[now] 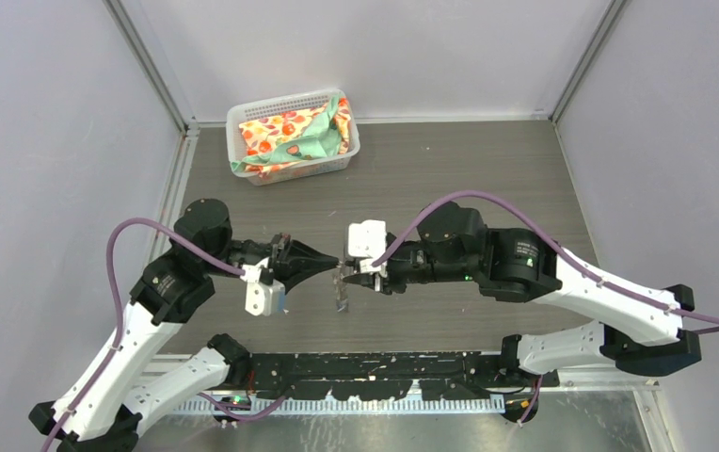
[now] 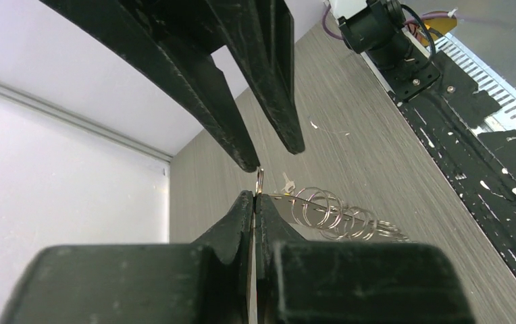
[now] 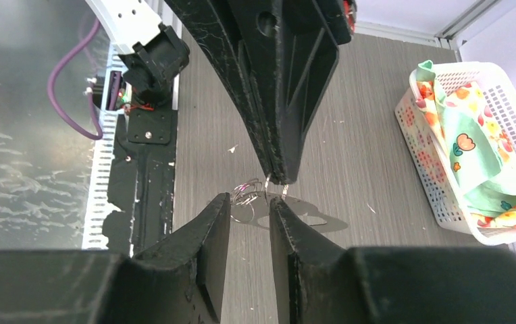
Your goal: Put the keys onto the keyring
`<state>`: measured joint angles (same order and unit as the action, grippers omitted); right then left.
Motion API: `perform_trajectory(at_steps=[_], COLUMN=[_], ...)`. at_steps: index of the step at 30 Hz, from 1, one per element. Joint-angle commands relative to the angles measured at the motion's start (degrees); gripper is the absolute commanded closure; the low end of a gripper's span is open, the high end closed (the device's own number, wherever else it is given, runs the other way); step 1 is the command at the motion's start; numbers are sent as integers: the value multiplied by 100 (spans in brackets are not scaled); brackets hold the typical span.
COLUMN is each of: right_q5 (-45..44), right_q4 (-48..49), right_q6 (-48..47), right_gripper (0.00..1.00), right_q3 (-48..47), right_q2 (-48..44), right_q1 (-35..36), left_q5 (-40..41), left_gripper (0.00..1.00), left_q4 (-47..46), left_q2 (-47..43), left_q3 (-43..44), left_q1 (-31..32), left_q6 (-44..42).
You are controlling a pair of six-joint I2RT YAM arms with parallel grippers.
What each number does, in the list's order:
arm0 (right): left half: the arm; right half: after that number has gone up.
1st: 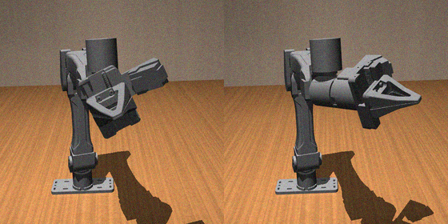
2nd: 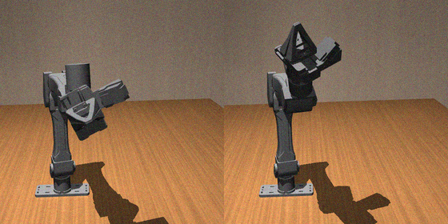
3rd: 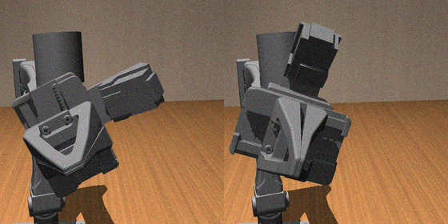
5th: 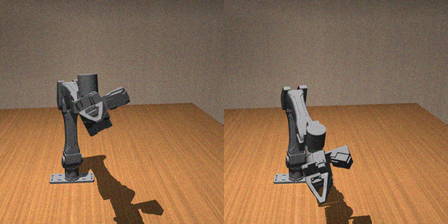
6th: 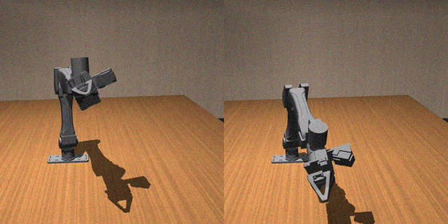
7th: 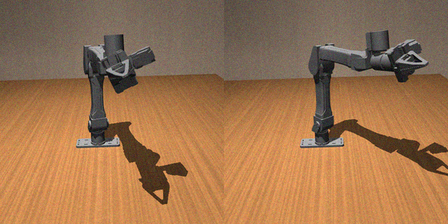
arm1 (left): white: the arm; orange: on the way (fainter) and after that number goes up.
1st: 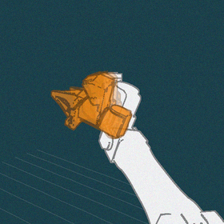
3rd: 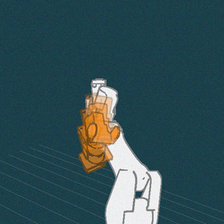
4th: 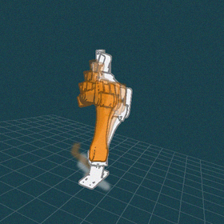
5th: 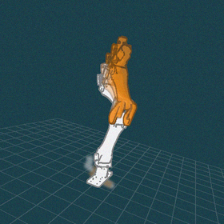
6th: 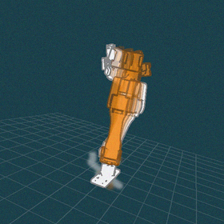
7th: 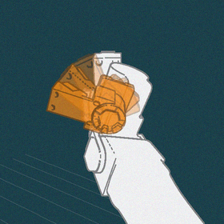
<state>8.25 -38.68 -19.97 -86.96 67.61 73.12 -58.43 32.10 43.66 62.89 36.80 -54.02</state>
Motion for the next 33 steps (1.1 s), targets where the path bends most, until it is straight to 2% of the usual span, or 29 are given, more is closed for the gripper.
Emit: perform_trajectory(at_steps=[1, 9, 19, 20, 21, 22, 26, 27, 29, 30, 33], right_q5=[-617, -1120, -1648, -1655, -1675, -1704, -1748, -1726, -1627, -1586, -1441], right_q4=[55, 82, -62, -61, -57, -30, 226, 336, 647, 837, 1418], right_q6=[-306, -408, -506, -521, -541, -547, -589, -588, -588, -568, -501], right_gripper=[68, 84, 84, 87, 95, 99, 99, 99, 99, 99, 99], right_q3=[-260, -295, -375, -368, -374, -368, -161, -58, 250, 423, 874], right_q2=[107, 208, 391, 387, 380, 364, 112, 13, -241, -377, -776], right_q1=[233, 390, 485, 498, 505, 514, 547, 548, 549, 546, 548], left_q5=[46, 35, -69, -71, -65, -71, -60, -5, 173, 269, 528], left_gripper=[100, 100, 100, 100, 100, 100, 100, 93, 69, 64, 64], left_q4=[5, -6, -117, -118, -117, -121, -331, -526, -907, -994, -982], left_q2=[19, 10, -8, -7, -8, -20, -47, -65, -110, -112, -133], left_q3=[275, 276, 346, 346, 346, 346, 276, 223, 135, 120, 90], left_q1=[29, 22, 21, 21, 23, 25, 23, 24, 22, 21, 23], left_q6=[112, 177, 363, 365, 378, 386, 680, 951, 1579, 1826, 2266])
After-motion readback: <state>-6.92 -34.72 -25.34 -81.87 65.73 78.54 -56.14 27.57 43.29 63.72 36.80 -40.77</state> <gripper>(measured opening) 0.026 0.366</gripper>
